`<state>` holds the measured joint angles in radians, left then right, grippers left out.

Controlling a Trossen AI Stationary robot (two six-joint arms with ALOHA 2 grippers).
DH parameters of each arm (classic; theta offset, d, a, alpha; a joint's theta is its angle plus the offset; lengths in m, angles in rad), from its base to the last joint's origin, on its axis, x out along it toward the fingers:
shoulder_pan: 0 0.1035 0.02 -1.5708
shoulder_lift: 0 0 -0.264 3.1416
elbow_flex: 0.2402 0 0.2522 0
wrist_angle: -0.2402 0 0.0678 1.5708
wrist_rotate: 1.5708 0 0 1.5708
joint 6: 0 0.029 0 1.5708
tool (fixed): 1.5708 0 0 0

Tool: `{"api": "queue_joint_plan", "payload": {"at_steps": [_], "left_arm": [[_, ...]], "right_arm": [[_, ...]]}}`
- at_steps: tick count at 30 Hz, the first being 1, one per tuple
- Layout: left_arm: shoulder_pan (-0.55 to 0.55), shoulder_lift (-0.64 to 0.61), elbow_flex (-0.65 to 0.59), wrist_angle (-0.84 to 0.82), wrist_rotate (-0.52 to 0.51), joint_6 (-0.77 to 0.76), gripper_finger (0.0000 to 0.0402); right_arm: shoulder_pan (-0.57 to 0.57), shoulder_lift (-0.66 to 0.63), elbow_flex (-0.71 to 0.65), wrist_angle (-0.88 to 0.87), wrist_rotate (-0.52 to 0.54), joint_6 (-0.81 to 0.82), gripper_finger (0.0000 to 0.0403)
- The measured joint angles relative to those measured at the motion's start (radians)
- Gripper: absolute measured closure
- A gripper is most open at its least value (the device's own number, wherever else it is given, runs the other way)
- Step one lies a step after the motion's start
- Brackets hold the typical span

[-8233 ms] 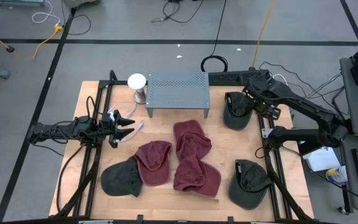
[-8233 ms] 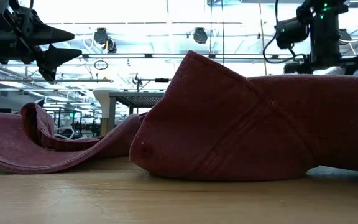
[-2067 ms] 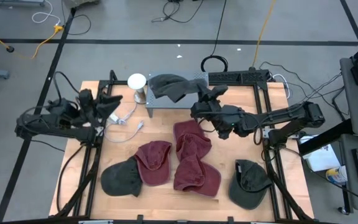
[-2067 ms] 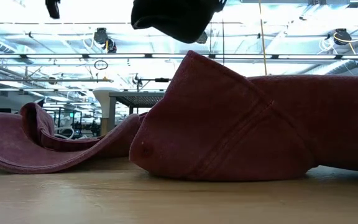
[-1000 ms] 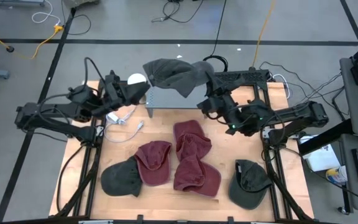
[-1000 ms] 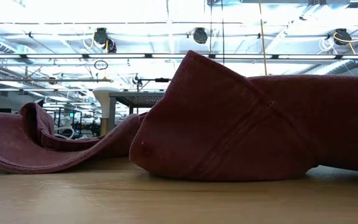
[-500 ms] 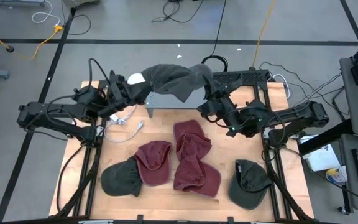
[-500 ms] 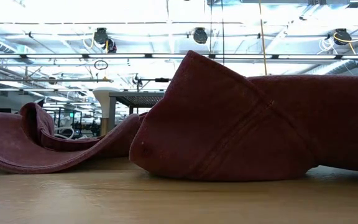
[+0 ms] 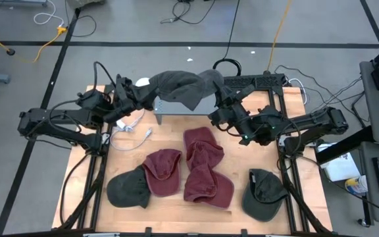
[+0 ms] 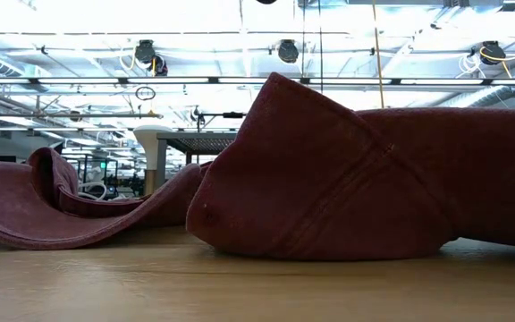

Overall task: Pick & Place hat
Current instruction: Put the top black cap on the shelf

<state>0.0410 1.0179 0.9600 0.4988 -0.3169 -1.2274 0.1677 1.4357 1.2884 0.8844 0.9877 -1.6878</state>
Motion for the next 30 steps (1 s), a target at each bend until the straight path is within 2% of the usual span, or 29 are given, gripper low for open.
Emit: {"api": "queue_joint_plan", "payload": {"at_steps": [6, 13, 21, 26, 30], "left_arm": [[0.000, 0.000, 0.000, 0.003, -0.007, 0.008, 0.0382], [0.013, 0.000, -0.001, 0.028, -0.050, 0.033, 0.0384], [0.087, 0.000, -0.001, 0.056, -0.010, 0.015, 0.0387], [0.129, 0.000, 0.000, 0.055, 0.008, 0.014, 0.0387], [0.160, 0.000, 0.000, 0.056, 0.042, 0.042, 0.0387]], "right_arm": [[0.000, 0.000, 0.000, -0.020, 0.014, 0.000, 0.0371], [0.017, -0.019, 0.000, -0.189, 0.066, 0.138, 0.0351], [0.113, -0.072, 0.000, -0.305, 0.127, 0.312, 0.0266], [0.179, -0.132, 0.000, -0.435, 0.221, 0.534, 0.0215], [0.220, -0.181, 0.000, -0.559, 0.248, 0.736, 0.0198]]}}
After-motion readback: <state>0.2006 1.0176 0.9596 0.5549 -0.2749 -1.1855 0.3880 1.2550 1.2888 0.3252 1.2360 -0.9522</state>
